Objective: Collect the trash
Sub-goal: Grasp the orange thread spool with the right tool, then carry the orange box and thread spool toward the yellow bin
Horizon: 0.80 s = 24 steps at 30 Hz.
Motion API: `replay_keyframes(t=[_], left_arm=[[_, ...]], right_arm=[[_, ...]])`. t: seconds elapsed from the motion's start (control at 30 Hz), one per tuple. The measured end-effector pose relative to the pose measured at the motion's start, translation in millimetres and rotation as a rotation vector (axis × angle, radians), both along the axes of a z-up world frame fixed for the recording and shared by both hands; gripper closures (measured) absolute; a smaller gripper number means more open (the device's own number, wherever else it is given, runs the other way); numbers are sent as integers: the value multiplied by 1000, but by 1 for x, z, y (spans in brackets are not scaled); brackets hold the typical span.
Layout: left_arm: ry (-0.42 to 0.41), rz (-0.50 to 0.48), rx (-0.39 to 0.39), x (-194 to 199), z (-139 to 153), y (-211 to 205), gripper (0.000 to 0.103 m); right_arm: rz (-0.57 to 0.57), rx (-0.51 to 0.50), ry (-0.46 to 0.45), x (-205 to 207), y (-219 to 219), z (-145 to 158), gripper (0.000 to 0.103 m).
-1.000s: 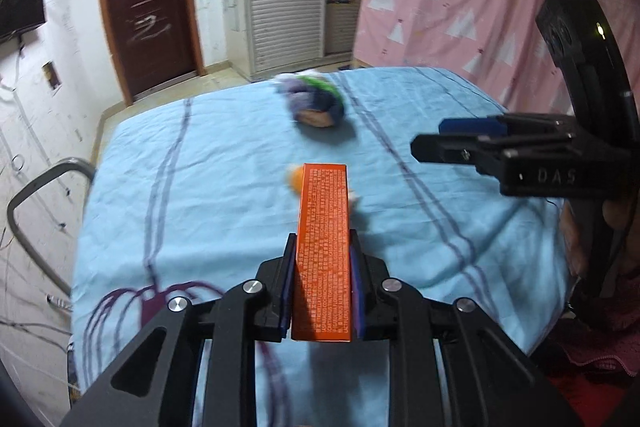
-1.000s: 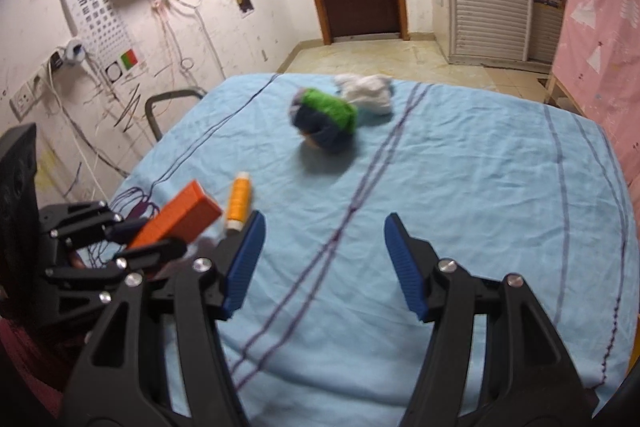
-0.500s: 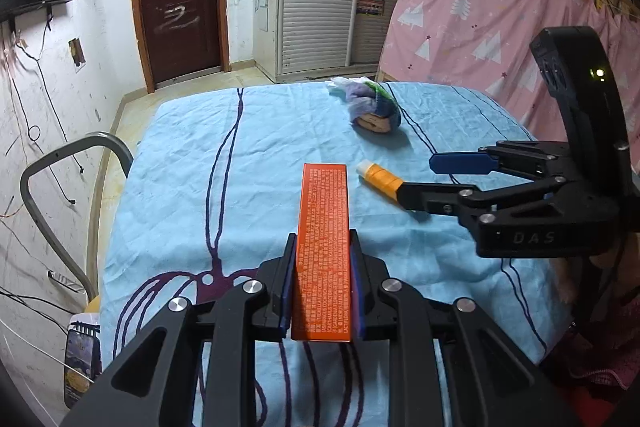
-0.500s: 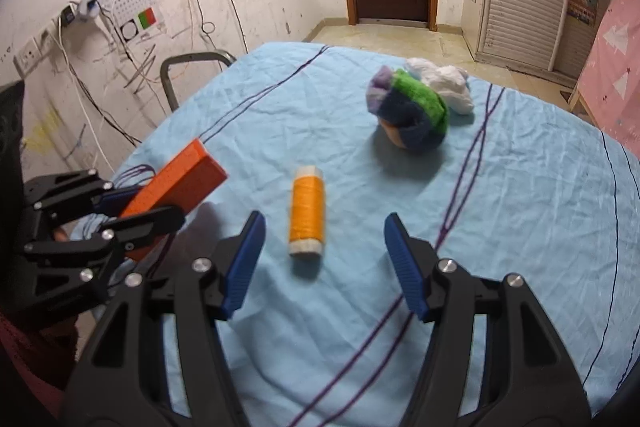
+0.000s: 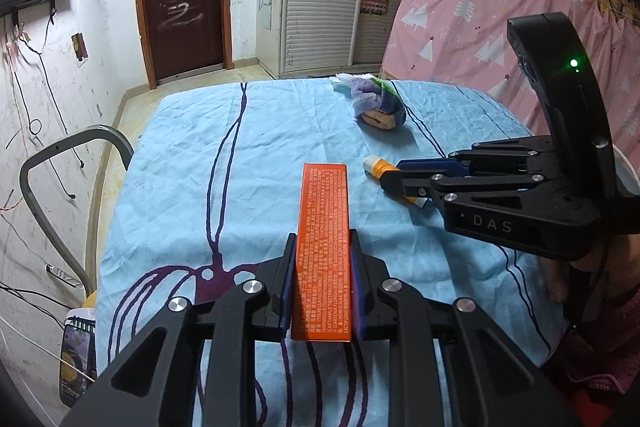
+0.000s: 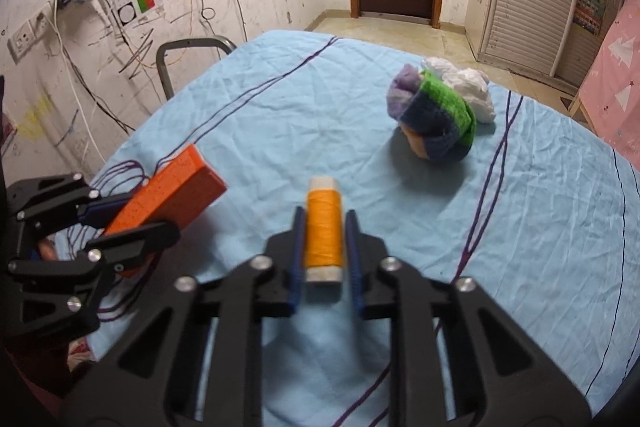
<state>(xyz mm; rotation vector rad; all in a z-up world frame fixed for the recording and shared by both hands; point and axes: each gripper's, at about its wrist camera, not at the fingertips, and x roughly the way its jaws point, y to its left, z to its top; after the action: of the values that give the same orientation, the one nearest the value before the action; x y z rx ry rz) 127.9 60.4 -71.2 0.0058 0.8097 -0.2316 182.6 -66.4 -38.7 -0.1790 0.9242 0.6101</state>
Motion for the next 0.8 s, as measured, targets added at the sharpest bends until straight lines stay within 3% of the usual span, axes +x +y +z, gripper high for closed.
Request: replay_keyframes(t=[0.3, 0.8], left_arm=[[-17, -1, 19, -3, 9, -10, 89], [-44, -80, 85, -4, 29, -74, 89]], right_arm=[[-47, 79, -29, -3, -20, 13, 87], [-176, 220, -103, -13, -107, 46, 87]])
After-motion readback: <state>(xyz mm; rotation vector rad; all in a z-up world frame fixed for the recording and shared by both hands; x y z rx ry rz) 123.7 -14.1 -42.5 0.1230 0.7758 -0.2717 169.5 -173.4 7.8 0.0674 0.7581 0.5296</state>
